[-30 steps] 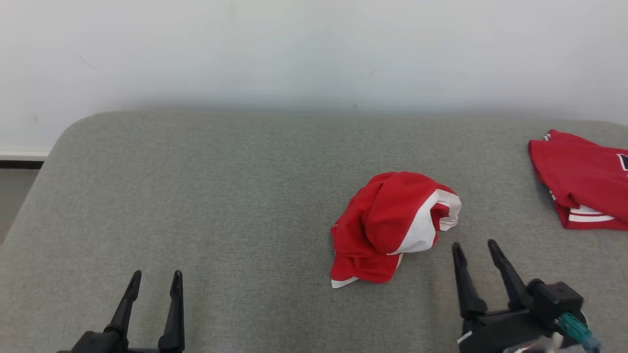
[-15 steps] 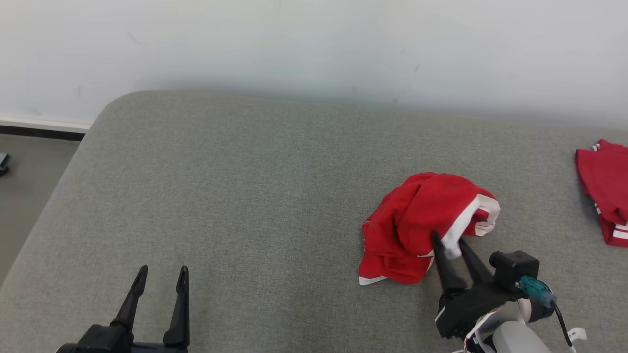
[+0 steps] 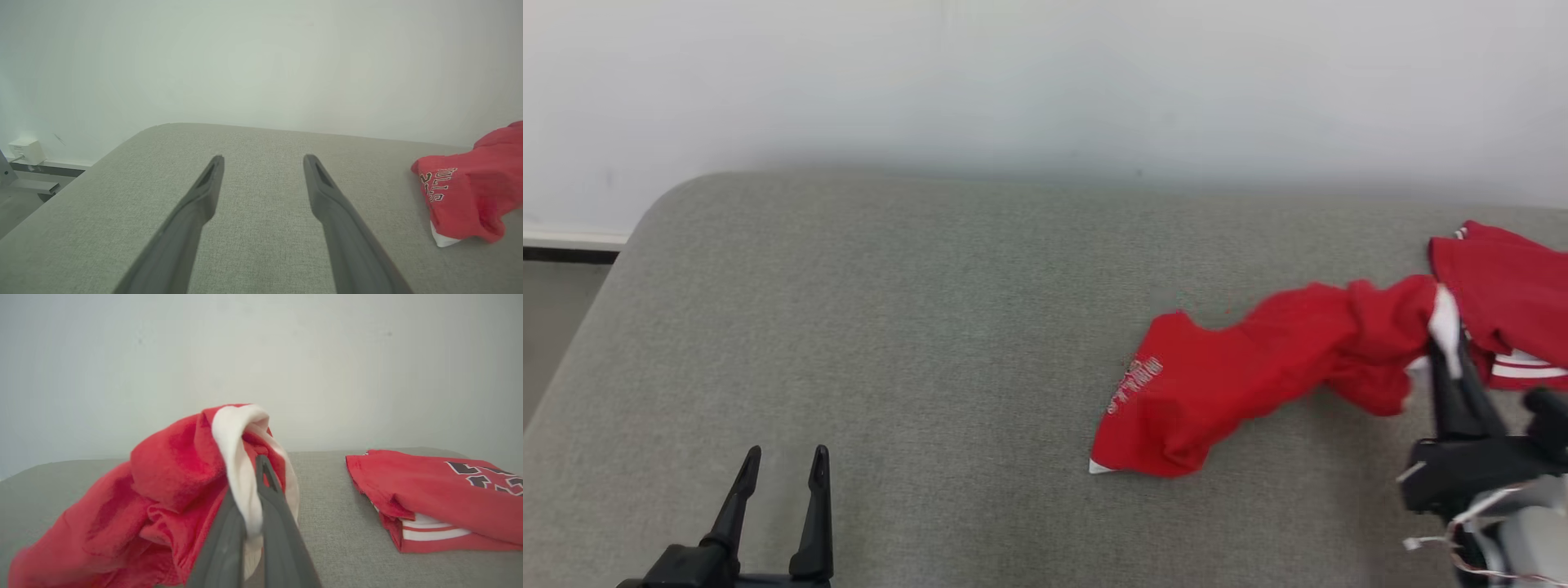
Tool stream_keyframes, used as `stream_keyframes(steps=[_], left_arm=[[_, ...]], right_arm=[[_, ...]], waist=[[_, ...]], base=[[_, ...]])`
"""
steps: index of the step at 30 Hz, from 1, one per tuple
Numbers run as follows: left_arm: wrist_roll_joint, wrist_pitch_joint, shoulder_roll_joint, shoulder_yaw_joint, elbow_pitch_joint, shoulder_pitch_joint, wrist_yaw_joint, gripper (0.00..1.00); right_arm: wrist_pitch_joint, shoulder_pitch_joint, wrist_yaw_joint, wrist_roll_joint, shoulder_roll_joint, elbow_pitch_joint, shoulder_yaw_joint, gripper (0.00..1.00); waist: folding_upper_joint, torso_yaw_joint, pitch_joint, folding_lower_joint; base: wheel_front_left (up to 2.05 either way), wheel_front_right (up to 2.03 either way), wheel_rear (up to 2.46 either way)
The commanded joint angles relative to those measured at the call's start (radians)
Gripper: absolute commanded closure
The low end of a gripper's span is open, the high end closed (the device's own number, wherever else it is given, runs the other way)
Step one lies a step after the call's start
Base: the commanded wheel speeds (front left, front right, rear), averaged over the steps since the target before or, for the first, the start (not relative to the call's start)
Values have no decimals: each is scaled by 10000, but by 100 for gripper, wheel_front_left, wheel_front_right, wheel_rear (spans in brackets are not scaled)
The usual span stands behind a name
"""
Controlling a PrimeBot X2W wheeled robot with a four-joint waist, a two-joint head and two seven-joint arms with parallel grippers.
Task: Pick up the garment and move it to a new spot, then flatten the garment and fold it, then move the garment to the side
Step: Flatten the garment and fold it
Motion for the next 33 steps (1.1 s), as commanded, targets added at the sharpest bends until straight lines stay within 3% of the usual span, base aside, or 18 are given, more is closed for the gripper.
stream_keyframes(steps=[1, 9, 14, 23, 33], left_arm=[[73, -33, -50, -5, -17, 93, 14, 0], [64, -33, -135, -77, -13, -96, 14, 0], [33, -33, -197, -113, 10, -125, 14, 0], [-20, -33, -342, -260, 132, -291, 14, 0], [-128, -33, -357, -283, 276, -535, 14, 0]], right_arm=[[-41, 274, -31, -89, -344, -363, -311, 100], [861, 355, -31, -567, -1241, -2416, -1330, 100], [1651, -6, -31, -774, -1192, -3172, -1050, 100], [2266, -1101, -31, -888, -362, -3149, 1200, 100], [1849, -1310, -31, -1126, 841, -1206, 4568, 100]], waist=[[-1, -256, -78, 0], [-1, -254, -34, 0], [-1, -1, -12, 0], [-1, 782, 160, 0], [-1, 1176, 493, 0]], base=[[0, 0, 0], [0, 0, 0], [0, 0, 0], [0, 0, 0], [0, 0, 0]])
